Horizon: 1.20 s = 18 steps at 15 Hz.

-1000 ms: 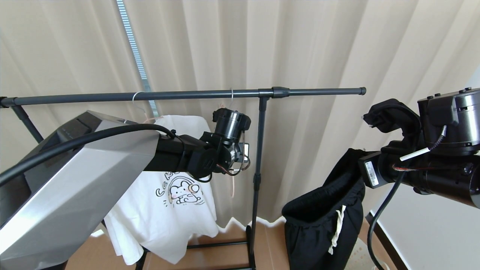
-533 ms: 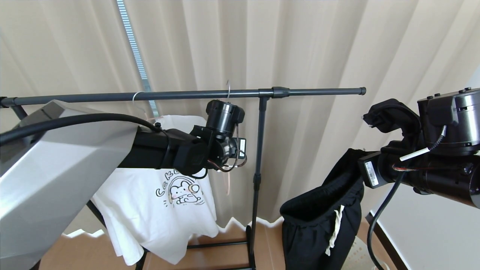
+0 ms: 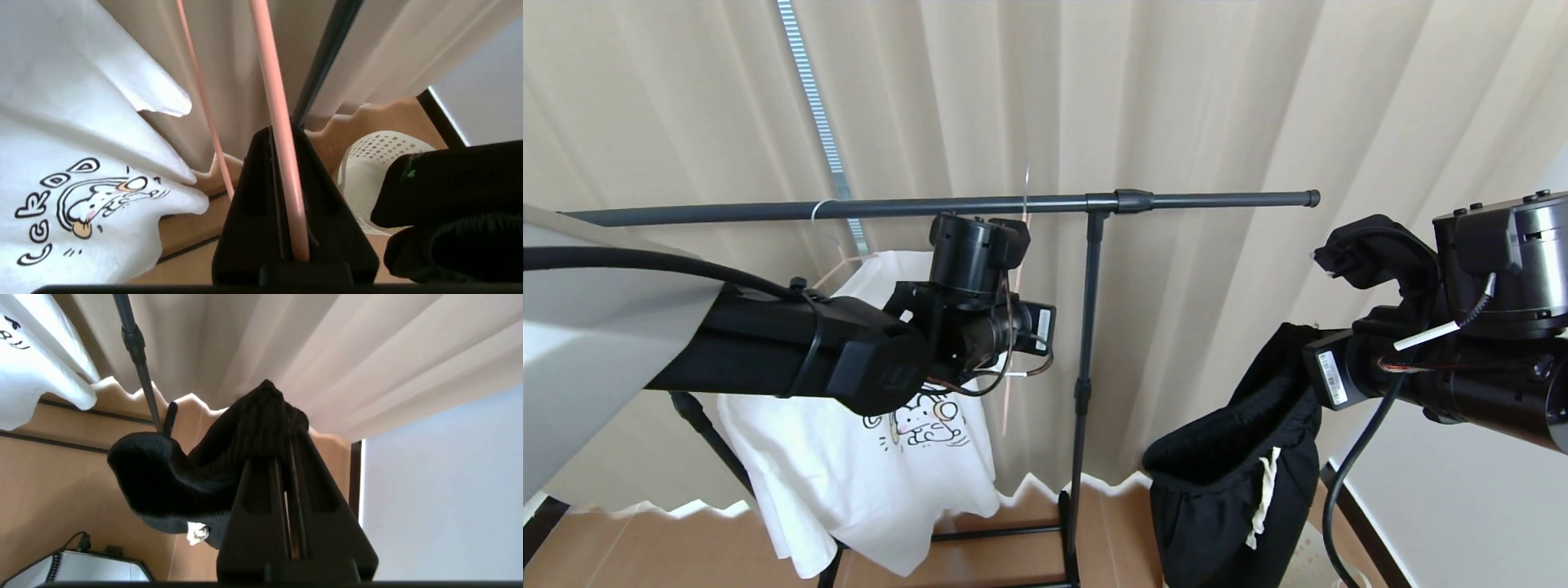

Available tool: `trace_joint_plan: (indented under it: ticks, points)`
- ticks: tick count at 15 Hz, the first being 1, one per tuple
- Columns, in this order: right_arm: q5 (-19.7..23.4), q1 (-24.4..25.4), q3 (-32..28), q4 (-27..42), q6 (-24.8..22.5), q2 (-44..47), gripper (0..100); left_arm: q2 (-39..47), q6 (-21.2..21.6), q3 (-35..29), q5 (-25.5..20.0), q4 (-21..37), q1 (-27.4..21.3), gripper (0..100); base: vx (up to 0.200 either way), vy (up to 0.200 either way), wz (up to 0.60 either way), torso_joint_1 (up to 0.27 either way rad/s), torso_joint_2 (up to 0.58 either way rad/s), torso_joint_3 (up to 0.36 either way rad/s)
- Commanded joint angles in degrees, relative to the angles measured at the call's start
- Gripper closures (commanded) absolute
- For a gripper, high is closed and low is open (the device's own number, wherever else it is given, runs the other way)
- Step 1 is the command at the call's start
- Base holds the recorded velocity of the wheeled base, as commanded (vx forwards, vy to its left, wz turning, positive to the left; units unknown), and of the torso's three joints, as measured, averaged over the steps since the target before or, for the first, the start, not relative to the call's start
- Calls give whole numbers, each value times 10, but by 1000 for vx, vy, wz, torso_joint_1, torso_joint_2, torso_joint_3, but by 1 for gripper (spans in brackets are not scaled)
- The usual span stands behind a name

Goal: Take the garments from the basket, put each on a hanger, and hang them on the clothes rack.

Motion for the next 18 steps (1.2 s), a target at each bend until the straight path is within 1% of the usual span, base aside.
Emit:
trace_joint_plan:
  ticks: [1,2,3,6,7,8,9,10,13,14,15,17,18]
  points:
    - [0,0,-1,0,0,0,100,-51,14,61,-14,-31,0,100,0,0,0,0,0,0]
    - [0,0,-1,0,0,0,100,-59,16,73,-23,-31,0,100,0,0,0,0,0,0]
    - [0,0,-1,0,0,1,100,-85,22,104,-52,-31,0,100,0,0,0,0,0,0]
    - [0,0,0,0,0,1,100,-129,23,164,-61,-33,0,100,0,0,0,0,0,0]
    - [0,0,0,0,0,1,100,-137,23,174,-63,-35,0,100,0,0,0,0,0,0]
    - [0,0,0,0,0,3,100,-163,23,208,-83,-45,1,100,0,0,0,0,0,0]
    - [0,0,0,0,0,3,100,-169,23,216,-88,-48,1,100,0,0,0,0,0,0]
    - [0,0,0,0,0,3,100,-197,23,256,-109,-63,2,100,0,0,0,0,0,0]
    - [0,0,0,0,0,5,100,-255,30,336,-156,-80,5,100,0,0,0,0,0,0]
    - [0,0,0,0,0,5,100,-255,30,336,-156,-80,5,100,0,0,0,0,0,0]
    - [0,1,1,0,0,5,100,-288,40,389,-184,-101,6,100,0,0,0,0,0,0]
    - [-1,1,1,0,1,3,100,-304,46,426,-207,-128,5,100,0,0,0,0,0,0]
    - [-3,1,1,0,1,2,100,-318,73,476,-238,-167,7,100,0,0,0,0,0,0]
